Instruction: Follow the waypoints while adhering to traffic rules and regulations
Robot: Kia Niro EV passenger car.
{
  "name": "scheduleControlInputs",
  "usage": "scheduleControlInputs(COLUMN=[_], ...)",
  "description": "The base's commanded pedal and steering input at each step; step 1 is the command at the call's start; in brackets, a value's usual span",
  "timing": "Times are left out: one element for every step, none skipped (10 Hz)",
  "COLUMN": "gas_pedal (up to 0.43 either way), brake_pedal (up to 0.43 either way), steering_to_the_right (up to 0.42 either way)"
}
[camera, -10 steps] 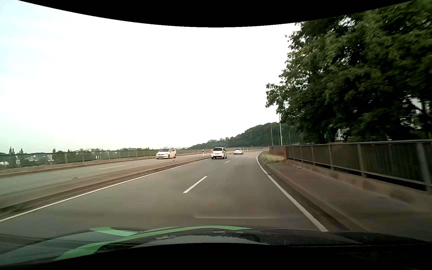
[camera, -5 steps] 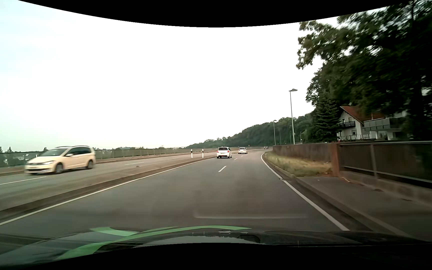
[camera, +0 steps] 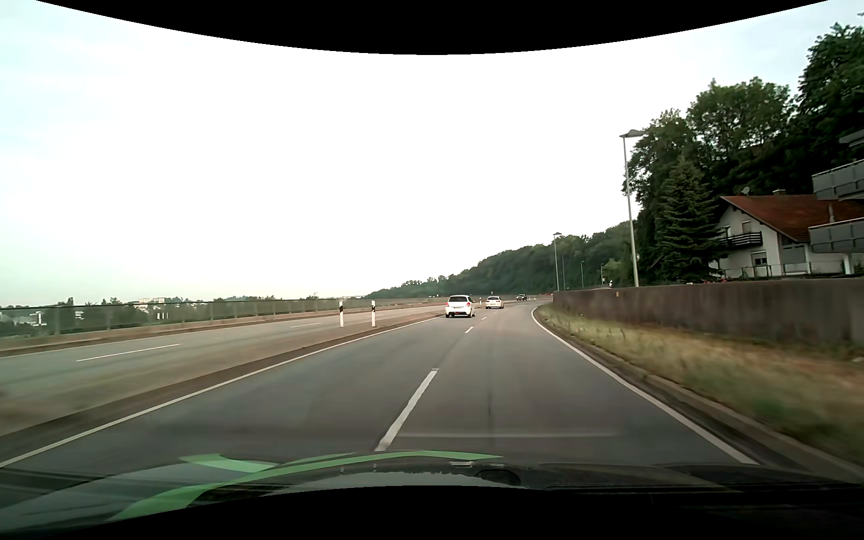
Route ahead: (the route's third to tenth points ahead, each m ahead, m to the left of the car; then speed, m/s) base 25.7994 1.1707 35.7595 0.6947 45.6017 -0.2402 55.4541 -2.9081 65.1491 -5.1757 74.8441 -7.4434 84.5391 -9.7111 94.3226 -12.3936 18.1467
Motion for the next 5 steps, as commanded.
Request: scheduleControlInputs(gas_pedal=[0.228,0.22,0.22,0.22,0.22], brake_pedal=[0.0,0.0,0.0,0.0,0.0], steering_to_the_right=[0.004,0.005,0.004,0.005,0.007])
